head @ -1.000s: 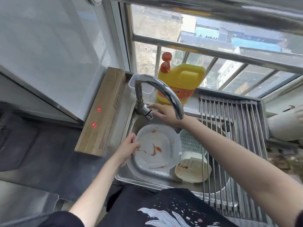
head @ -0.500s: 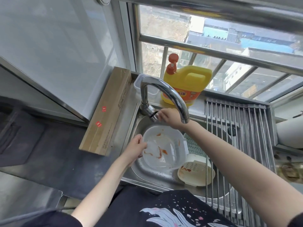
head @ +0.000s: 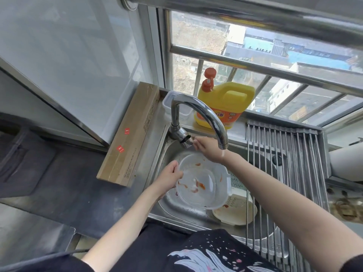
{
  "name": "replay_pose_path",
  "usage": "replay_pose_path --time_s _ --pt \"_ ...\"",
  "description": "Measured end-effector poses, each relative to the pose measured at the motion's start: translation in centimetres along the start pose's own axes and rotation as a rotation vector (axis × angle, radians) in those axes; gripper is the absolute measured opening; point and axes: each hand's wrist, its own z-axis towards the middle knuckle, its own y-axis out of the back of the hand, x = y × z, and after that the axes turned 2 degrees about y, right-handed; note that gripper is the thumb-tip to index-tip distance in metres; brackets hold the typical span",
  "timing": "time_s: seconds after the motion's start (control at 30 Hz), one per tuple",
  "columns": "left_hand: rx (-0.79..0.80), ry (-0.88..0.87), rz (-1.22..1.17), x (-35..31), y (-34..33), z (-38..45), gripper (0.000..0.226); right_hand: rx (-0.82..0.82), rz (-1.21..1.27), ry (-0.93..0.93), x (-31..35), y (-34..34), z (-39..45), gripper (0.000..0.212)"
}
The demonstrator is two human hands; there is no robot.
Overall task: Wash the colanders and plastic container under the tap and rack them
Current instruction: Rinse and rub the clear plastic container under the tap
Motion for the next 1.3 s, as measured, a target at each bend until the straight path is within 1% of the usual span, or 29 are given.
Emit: replay_pose_path --time_s 0.07,0.17,0.23,0.27,0.3,0.33,0.4,0.43,0.47,0.5,0.53,0.57,0.6,0.63,0.73,0.8,0.83,0.9,0.97,1.03,1.07,1.1,1.13,1.2,1.23,1.27,1.3 --pt "-0.007 -0.016 0.01 -0.1 0.0 0.1 0.028 0.03 0.02 -0.026 0.0 0.2 -0.1 0.03" --pt "-0.016 -0.036 0.003 -0.3 -0.2 0.3 0.028 0.124 0.094 -0.086 0.1 0.8 -0.6 0.025" --pt "-0.012 -0.04 -0.014 -0.2 -0.3 0.6 0.028 0.15 0.154 -0.121 0.1 1.6 -1.4 0.026" --pt "-0.008 -0.038 -0.026 -0.1 -0.4 0.8 0.028 0.125 0.152 -0.11 0.5 2.1 -2.2 0.028" --pt "-0.002 -0.032 -0.046 0.0 -0.5 0.9 0.028 0.063 0.127 -0.094 1.0 2.7 -3.1 0.029" --pt "0.006 -0.021 -0.078 0.1 -0.6 1.1 0.029 -0.037 0.105 -0.095 1.2 3.3 -4.3 0.029" --pt "0.026 0.006 -0.157 0.2 -1.0 1.4 0.032 -0.271 0.148 -0.114 1.9 3.8 -7.0 0.029" --pt "0.03 0.022 -0.195 0.2 -1.3 1.6 0.033 -0.341 0.178 -0.11 2.1 3.8 -8.4 0.03" --pt "0.029 0.038 -0.233 0.2 -1.5 1.8 0.034 -0.341 0.185 -0.119 2.4 3.8 -9.8 0.031" --pt "0.03 0.052 -0.264 0.2 -1.8 1.9 0.035 -0.269 0.166 -0.145 2.5 3.5 -10.9 0.034" --pt "0.035 0.06 -0.281 0.2 -2.1 2.0 0.035 -0.153 0.101 -0.186 2.6 3.2 -11.8 0.038" --pt "0.036 0.063 -0.282 0.2 -2.4 2.0 0.036 -0.04 -0.011 -0.223 2.4 2.8 -12.3 0.042" --pt "0.037 0.061 -0.274 0.1 -2.7 2.1 0.037 0.036 -0.127 -0.254 2.2 2.3 -12.6 0.047" --pt "0.037 0.056 -0.263 0.0 -3.0 2.1 0.038 0.07 -0.201 -0.279 2.1 2.0 -12.8 0.052" --pt "0.032 0.05 -0.253 0.1 -3.4 2.3 0.041 0.096 -0.258 -0.303 1.7 1.0 -12.5 0.06" --pt "0.021 0.047 -0.252 0.2 -3.5 2.5 0.041 0.135 -0.342 -0.313 1.3 0.4 -11.9 0.064" --pt "0.012 0.043 -0.25 0.1 -3.7 2.4 0.041 0.171 -0.421 -0.323 1.2 0.0 -11.7 0.066" --pt "-0.011 0.032 -0.255 -0.1 -4.0 2.5 0.039 0.315 -0.612 -0.326 1.0 -1.3 -11.1 0.071" --pt "-0.032 0.009 -0.227 -0.2 -4.1 2.5 0.039 0.498 -0.652 -0.298 0.1 -2.6 -10.8 0.08" --pt "-0.04 -0.012 -0.174 0.0 -3.9 2.5 0.039 0.701 -0.616 -0.168 -0.9 -2.4 -10.9 0.09" --pt "-0.038 -0.014 -0.167 0.1 -3.8 2.5 0.04 0.781 -0.636 -0.096 -1.4 -1.9 -11.1 0.091" --pt "-0.031 -0.012 -0.173 0.1 -3.8 2.4 0.04 0.817 -0.694 -0.052 -1.6 -1.4 -11.1 0.087" --pt "-0.031 -0.009 -0.175 0.1 -4.0 2.5 0.041 0.796 -0.787 -0.041 -1.8 -1.0 -10.9 0.08" --pt "-0.029 0.011 -0.202 -0.2 -4.1 2.7 0.042 0.636 -0.952 -0.119 -1.9 -0.6 -10.3 0.067" --pt "-0.022 0.029 -0.244 -0.2 -4.2 3.0 0.043 0.553 -0.963 -0.186 -1.5 -0.7 -10.0 0.065" --pt "-0.016 0.042 -0.288 -0.2 -4.1 3.3 0.043 0.51 -0.938 -0.229 -1.2 -1.2 -9.8 0.066" --pt "-0.012 0.047 -0.317 -0.1 -4.1 3.5 0.043 0.517 -0.873 -0.22 -0.8 -1.8 -9.7 0.068"
